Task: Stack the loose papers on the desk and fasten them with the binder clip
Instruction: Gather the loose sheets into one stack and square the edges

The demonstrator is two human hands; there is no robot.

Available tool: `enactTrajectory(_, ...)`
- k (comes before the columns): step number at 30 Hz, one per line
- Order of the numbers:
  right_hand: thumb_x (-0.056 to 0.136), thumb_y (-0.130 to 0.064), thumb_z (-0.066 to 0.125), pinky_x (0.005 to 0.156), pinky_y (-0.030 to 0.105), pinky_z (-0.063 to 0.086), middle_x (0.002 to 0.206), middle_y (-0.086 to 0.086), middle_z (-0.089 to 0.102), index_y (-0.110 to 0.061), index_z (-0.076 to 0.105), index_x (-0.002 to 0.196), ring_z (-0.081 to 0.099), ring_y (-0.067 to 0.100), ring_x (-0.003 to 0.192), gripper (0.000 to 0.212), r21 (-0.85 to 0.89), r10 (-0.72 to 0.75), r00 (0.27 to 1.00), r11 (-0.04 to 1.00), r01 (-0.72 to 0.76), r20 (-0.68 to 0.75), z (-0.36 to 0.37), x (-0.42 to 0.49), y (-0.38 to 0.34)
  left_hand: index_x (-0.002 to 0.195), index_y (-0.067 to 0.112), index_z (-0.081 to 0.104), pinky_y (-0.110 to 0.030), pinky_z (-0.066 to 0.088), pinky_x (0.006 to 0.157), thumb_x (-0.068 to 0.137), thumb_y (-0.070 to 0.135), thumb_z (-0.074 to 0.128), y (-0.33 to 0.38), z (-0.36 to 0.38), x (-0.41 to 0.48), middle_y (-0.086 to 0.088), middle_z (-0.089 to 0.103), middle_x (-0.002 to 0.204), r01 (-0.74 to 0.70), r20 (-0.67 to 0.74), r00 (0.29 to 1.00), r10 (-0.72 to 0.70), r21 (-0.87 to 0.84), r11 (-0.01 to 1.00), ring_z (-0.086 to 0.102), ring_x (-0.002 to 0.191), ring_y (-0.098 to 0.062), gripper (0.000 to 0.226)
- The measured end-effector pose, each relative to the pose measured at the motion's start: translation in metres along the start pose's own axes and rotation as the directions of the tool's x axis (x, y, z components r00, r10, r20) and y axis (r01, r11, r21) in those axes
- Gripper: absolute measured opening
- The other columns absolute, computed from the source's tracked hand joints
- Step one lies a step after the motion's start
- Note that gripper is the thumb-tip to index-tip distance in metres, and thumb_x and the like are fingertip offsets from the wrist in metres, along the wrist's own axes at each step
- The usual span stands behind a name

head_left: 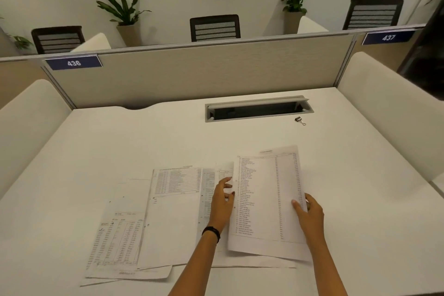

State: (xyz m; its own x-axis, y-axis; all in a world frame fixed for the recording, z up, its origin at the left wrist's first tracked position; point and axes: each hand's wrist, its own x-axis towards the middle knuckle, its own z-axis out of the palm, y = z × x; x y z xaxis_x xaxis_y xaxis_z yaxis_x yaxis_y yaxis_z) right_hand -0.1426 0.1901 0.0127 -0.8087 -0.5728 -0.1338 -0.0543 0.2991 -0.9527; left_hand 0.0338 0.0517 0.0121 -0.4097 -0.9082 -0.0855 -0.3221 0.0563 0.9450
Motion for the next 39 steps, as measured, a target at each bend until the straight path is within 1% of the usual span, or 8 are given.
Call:
enactTrajectory(5,0.087,-0.009,0.06,0.085,0.038,0.051,0.117,0.019,0.063,0.0,0.055,0.118,0.061,0.032,0.097,0.033,-0.036,0.046,0.999,0.998,-0.045,0.013,0.0,-0.003,0.012,0.114,0.033,0.048,-0.032,0.056,0.083,0.093,0.011,0.049,-0.016,-0.005,0.003,-0.007,0.058,0.116,0.049,0.043,0.998,-0.049,-0.006,0.999,0.061,0.1,-0.02,0.031)
enactTrajectory(8,0.086,-0.009,0.061,0.084,0.036,0.05,0.116,0.019,0.063,0.0,0.055,0.118,0.061,0.03,0.096,0.034,-0.06,0.056,0.998,0.997,-0.056,0.008,-0.001,-0.003,0.017,0.114,0.027,0.051,-0.026,0.053,0.083,0.092,0.01,0.051,-0.019,-0.008,0.002,-0.009,0.056,0.122,0.049,0.024,0.999,-0.049,0.0,0.999,0.059,0.102,-0.022,0.028)
enactTrajectory(12,0.085,-0.004,0.06,0.092,0.035,0.045,0.121,0.02,0.061,0.001,0.053,0.124,0.059,0.035,0.108,0.04,-0.105,0.024,0.999,0.994,-0.028,-0.045,-0.002,-0.006,0.017,0.116,0.012,0.055,-0.035,0.042,0.104,0.088,0.001,0.054,-0.024,-0.012,0.0,-0.011,0.052,0.124,-0.003,-0.155,0.988,0.024,0.137,0.991,0.049,0.115,-0.023,0.03)
enactTrajectory(16,0.087,-0.001,0.057,0.093,0.03,0.039,0.128,0.02,0.055,0.001,0.049,0.128,0.053,0.035,0.116,0.042,-0.062,0.026,0.997,0.998,-0.031,-0.073,-0.001,-0.007,0.015,0.122,0.009,0.054,-0.037,0.034,0.106,0.086,0.002,0.057,-0.029,-0.019,0.0,-0.017,0.046,0.132,0.106,-0.285,0.957,-0.048,0.192,0.976,0.04,0.124,-0.031,0.037)
enactTrajectory(21,0.087,0.002,0.055,0.094,0.031,0.038,0.129,0.02,0.054,0.001,0.05,0.127,0.051,0.035,0.117,0.041,-0.076,0.014,0.999,0.997,-0.018,-0.052,0.005,-0.007,0.017,0.124,0.009,0.051,-0.029,0.034,0.104,0.087,-0.001,0.054,-0.032,-0.025,-0.002,-0.016,0.045,0.13,0.089,-0.222,0.973,-0.058,0.134,0.987,0.044,0.122,-0.027,0.038)
enactTrajectory(27,0.087,0.003,0.054,0.094,0.03,0.038,0.129,0.019,0.055,0.0,0.051,0.126,0.051,0.034,0.117,0.039,-0.072,0.007,1.0,0.997,-0.008,-0.016,0.015,-0.01,0.014,0.126,0.008,0.048,-0.031,0.034,0.109,0.09,0.001,0.051,-0.032,-0.025,-0.005,-0.013,0.048,0.132,0.072,-0.118,0.991,-0.065,0.056,0.996,0.044,0.124,-0.025,0.038)
enactTrajectory(33,0.086,0.003,0.055,0.096,0.033,0.039,0.129,0.018,0.055,-0.001,0.051,0.126,0.051,0.033,0.117,0.041,-0.089,0.001,0.999,0.996,0.002,0.04,0.027,-0.014,0.013,0.13,0.011,0.046,-0.031,0.037,0.106,0.091,0.002,0.051,-0.029,-0.026,-0.005,-0.008,0.044,0.138,0.183,-0.047,0.98,-0.192,-0.157,0.97,0.042,0.128,-0.022,0.04)
enactTrajectory(39,0.086,0.001,0.056,0.104,0.042,0.04,0.13,0.017,0.054,-0.003,0.05,0.126,0.05,0.033,0.119,0.04,-0.13,-0.017,0.998,0.991,0.024,0.059,0.038,-0.017,0.012,0.126,0.011,0.049,-0.027,0.039,0.1,0.09,0.002,0.052,-0.033,-0.029,-0.001,-0.006,0.049,0.133,0.209,-0.051,0.974,-0.222,-0.189,0.959,0.046,0.122,-0.018,0.038)
